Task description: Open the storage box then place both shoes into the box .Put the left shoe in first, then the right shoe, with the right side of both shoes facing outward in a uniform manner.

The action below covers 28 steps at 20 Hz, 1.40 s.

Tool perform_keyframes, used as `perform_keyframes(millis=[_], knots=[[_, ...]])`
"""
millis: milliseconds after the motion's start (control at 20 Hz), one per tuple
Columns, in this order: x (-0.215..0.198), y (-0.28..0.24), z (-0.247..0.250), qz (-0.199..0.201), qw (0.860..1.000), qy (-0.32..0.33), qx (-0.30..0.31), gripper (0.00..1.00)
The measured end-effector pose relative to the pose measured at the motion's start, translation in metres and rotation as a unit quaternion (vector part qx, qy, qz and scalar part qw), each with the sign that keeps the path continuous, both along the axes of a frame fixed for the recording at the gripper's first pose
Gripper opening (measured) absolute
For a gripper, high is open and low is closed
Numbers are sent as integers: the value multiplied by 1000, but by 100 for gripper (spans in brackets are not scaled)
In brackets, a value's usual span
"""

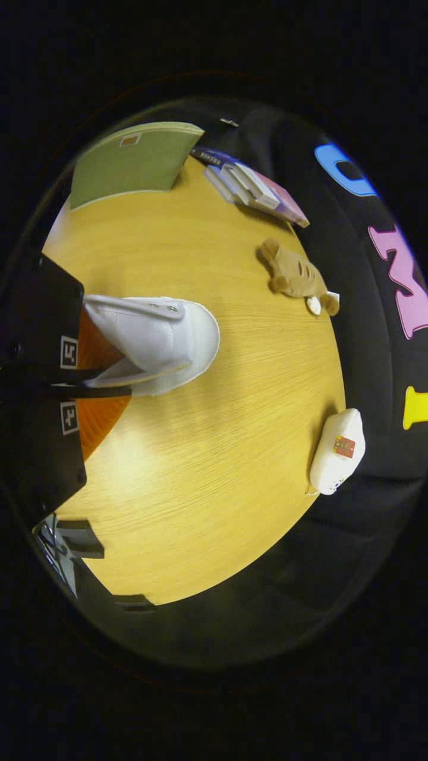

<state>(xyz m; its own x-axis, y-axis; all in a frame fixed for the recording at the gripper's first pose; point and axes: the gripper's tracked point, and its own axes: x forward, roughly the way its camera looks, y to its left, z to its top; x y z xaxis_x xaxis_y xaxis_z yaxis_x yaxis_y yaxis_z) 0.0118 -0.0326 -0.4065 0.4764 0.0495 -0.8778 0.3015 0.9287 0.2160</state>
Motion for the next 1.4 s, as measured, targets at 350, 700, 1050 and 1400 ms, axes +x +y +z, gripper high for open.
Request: perform_keyframes(millis=[350,700,1050,1400], knots=[[19,96,137,27,996,-40,76,5],[34,246,226,71,987,-37,142,5],[21,356,198,105,987,29,119,5],[26,382,167,108,990,38,82,7]])
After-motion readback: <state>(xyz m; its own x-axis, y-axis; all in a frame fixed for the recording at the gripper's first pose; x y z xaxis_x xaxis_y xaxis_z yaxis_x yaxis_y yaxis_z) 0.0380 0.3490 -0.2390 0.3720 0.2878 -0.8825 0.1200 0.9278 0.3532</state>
